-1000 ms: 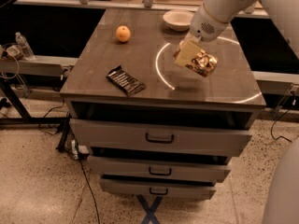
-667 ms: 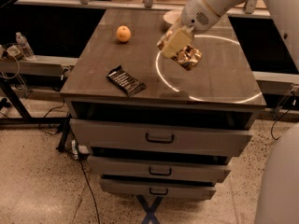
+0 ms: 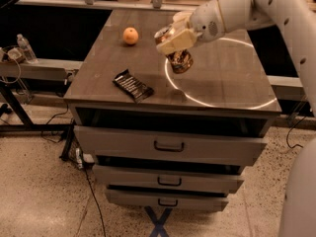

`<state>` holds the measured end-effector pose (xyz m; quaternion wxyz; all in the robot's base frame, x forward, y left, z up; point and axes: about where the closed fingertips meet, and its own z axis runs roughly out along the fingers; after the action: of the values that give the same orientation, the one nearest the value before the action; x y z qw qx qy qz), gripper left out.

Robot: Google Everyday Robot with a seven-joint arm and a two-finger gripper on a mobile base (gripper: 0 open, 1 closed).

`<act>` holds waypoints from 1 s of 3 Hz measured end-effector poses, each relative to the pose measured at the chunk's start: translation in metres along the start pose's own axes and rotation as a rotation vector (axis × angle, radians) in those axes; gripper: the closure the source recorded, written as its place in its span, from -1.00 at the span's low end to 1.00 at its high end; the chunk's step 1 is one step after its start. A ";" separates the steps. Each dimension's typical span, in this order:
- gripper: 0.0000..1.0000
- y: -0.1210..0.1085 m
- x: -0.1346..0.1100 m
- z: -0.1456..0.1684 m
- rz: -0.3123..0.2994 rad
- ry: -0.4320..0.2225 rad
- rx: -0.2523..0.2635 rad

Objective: Place orange can upright

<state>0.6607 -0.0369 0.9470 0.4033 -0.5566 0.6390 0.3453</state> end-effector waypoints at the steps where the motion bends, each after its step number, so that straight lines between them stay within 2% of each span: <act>1: 1.00 -0.013 0.008 -0.025 0.061 -0.217 0.065; 2: 1.00 -0.015 0.011 -0.041 0.067 -0.300 0.098; 3: 1.00 -0.015 0.010 -0.044 0.064 -0.311 0.103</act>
Offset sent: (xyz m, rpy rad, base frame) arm 0.0066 -0.0722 0.0139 0.4036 -0.0559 -0.1671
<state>0.6696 -0.0823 0.9573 0.5140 -0.4545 0.6032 0.4067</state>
